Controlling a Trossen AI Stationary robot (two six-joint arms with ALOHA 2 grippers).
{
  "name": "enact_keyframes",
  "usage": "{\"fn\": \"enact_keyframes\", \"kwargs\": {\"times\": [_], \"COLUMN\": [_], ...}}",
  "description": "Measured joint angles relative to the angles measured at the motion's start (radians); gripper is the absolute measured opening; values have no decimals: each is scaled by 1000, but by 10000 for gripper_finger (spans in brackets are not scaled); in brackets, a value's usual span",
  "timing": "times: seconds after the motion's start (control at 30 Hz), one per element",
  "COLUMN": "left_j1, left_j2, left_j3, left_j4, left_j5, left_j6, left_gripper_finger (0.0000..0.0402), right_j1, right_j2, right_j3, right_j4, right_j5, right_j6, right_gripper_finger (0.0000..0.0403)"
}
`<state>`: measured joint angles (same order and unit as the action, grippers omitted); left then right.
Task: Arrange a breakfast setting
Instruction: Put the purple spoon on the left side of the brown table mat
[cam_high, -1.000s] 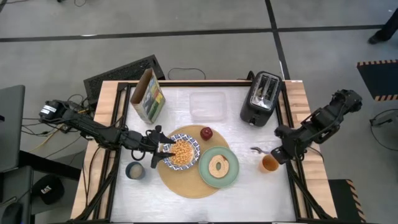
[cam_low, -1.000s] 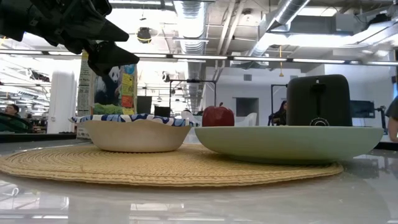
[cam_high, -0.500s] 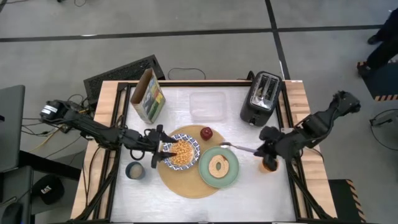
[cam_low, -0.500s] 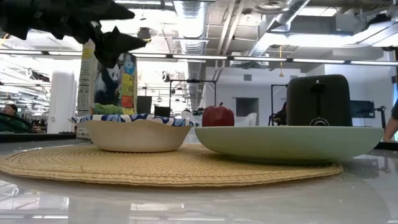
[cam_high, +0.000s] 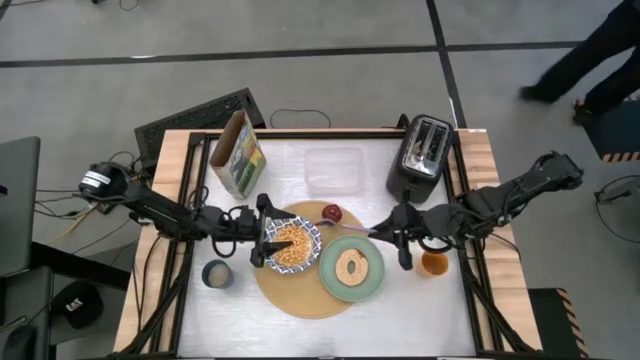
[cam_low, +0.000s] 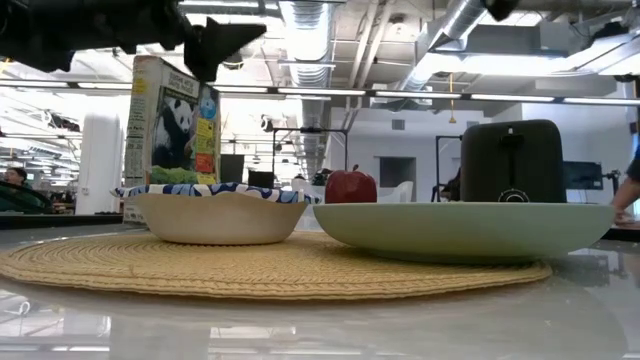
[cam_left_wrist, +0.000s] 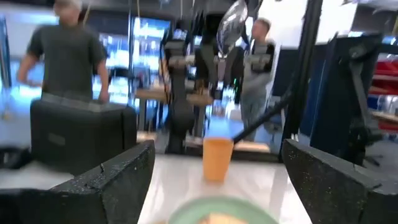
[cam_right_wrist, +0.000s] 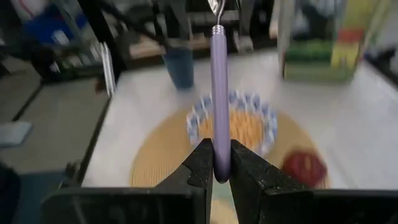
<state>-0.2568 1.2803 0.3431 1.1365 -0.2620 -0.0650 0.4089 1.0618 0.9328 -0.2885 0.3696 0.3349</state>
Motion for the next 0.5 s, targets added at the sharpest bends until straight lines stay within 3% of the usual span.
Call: {"fn": "enact_keyframes", "kwargs": {"times": [0.17,0.4,0.5], "left_j1": [0,-1,-1], "left_j2": [54,113,129], "left_j3": [22,143,184], "left_j4": [141,136,135], "left_j5": [44,62,14], "left_j6": [83,183,207], "left_gripper_finger": [318,282,264], "right_j1": [-45,-78,-78], "right_j2": [17,127,175], "right_j3": [-90,-120,-121], "right_j4": [230,419,493], "right_j5": [-1,-6,-14], "right_j6": [-126,-219,-269], "right_gripper_finger": [66,66,66]}}
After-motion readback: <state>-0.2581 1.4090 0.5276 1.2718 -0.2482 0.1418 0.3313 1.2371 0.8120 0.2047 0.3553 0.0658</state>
